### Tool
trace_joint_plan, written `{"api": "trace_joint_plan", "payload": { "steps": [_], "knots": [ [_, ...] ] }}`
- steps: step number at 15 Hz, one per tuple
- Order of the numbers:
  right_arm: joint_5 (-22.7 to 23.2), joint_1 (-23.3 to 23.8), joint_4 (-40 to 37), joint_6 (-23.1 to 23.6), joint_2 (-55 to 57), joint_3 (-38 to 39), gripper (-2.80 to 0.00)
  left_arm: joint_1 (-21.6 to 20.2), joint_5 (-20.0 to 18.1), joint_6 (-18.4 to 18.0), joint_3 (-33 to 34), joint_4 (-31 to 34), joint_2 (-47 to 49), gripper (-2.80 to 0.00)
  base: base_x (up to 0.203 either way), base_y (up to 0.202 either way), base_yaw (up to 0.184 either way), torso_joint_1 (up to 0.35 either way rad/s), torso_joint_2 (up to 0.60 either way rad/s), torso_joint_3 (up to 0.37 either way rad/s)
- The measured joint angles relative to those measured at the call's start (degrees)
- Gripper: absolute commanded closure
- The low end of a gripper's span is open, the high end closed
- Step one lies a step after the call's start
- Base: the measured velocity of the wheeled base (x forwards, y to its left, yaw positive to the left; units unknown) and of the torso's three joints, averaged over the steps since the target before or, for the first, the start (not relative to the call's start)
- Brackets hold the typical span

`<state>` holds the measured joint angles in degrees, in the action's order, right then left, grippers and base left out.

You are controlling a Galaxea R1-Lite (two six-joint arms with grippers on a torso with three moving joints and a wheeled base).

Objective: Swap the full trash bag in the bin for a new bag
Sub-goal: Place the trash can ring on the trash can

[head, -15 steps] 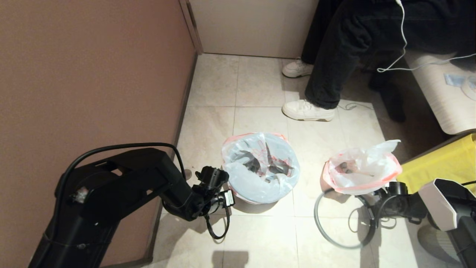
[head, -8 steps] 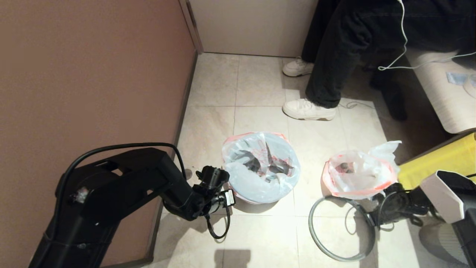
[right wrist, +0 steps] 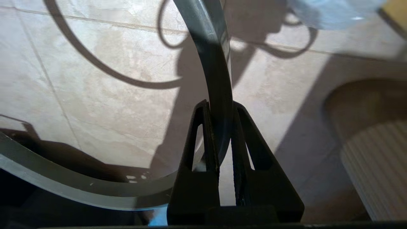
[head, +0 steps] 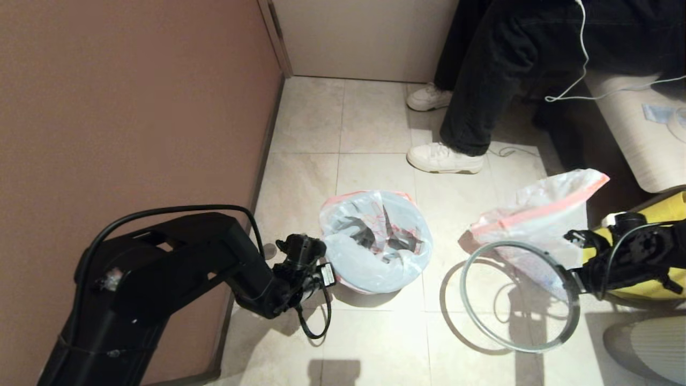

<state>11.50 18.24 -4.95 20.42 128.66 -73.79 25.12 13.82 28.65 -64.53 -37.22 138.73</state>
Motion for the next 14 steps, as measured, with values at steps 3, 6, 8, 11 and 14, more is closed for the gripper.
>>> {"api": "trace_joint_plan", "payload": {
  "steps": [3,6,8,11,14],
  "knots": [
    [0.7,-1.2,-7.9,-0.7,-13.4,4.2,0.00,-0.6,0.4,-1.2,0.5,-0.7,0.2,0.00,0.000,0.000,0.000,0.000,0.00,0.000],
    [1.2,-7.8,-12.7,-4.9,-21.6,5.3,0.00,-0.5,2.6,-5.3,0.7,-0.2,1.6,0.00,0.000,0.000,0.000,0.000,0.00,0.000],
    [1.2,-13.9,-12.9,-7.4,-24.3,5.3,0.00,-0.7,6.6,-6.9,0.8,0.9,2.8,0.00,0.000,0.000,0.000,0.000,0.00,0.000],
    [0.9,-23.8,-12.6,-11.8,-25.4,2.5,0.00,-2.3,7.4,-6.7,0.9,1.4,3.7,0.00,0.000,0.000,0.000,0.000,0.00,0.000],
    [0.6,-29.6,-12.5,-15.2,-22.6,-5.3,0.00,-3.3,8.1,-5.4,0.7,0.0,3.6,0.00,0.000,0.000,0.000,0.000,0.00,0.000]
  ]
}}
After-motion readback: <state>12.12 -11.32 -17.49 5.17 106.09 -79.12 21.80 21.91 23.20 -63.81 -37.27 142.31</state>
